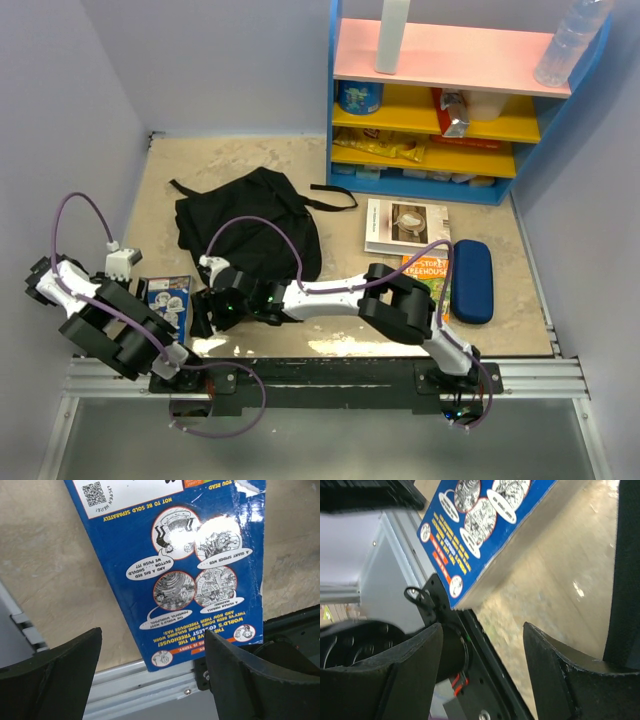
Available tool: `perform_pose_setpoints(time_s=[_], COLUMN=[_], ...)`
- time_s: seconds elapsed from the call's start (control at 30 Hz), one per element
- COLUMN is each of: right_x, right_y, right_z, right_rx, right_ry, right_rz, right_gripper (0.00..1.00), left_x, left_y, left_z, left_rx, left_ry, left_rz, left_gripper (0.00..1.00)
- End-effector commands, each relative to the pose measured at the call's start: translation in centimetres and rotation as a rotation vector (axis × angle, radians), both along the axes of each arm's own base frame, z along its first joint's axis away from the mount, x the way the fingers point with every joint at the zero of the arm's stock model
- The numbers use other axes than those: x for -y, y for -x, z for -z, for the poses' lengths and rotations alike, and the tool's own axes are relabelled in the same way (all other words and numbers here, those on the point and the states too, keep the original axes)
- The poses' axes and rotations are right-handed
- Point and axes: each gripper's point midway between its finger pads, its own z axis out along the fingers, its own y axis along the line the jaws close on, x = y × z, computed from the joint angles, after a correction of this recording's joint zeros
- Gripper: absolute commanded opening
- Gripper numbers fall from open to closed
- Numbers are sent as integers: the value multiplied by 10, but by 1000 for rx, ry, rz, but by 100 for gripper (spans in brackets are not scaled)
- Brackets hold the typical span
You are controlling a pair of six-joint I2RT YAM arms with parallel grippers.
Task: Pack the student bag
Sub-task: Pick up the book from the center of the board.
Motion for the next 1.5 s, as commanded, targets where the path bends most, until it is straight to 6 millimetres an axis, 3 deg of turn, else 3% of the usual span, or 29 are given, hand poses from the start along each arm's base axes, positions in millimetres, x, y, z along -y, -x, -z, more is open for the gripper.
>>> perform_pose_setpoints(time_s=[0.0,0.23,0.43,0.47,0.53,0.6,0.63,0.67,0.87,1.03,1.17,1.3,1.37,1.47], right_x=[-21,-17,0,9,21,42,48,62,98,100,77,60,59,70], right_y=[-2,-14,-34,-37,-52,-65,-70,-76,-102,-109,-85,-69,-65,-69], right_z=[-17,-2,10,20,16,28,21,32,38,27,11,13,9,3], right_rx=[-36,-32,-43,-56,-53,-62,-58,-62,-72,-90,-136,-129,-117,-81], right_ry=[-58,-32,-4,19,16,38,30,56,66,27,-38,-5,-5,0], right_rz=[-6,56,131,150,195,242,257,279,376,403,339,288,290,330], right_gripper=[70,71,71,71,71,71,71,71,71,71,71,70,70,69], left_x=[-11,-7,15,23,40,62,66,74,108,135,146,143,129,89], left_y=[-9,-26,-39,-43,-42,-43,-45,-47,-48,-50,-50,-51,-56,-79], left_z=[22,46,51,50,44,35,32,29,4,-4,-7,-12,-16,-25], left_rx=[18,-5,-6,6,9,22,27,35,76,65,66,46,45,87], left_ry=[-20,-25,4,15,56,83,77,79,202,261,299,312,280,152], left_rz=[25,13,70,99,168,260,282,319,489,593,607,592,543,425], left_gripper=[87,100,100,100,100,100,100,100,100,100,99,99,99,100])
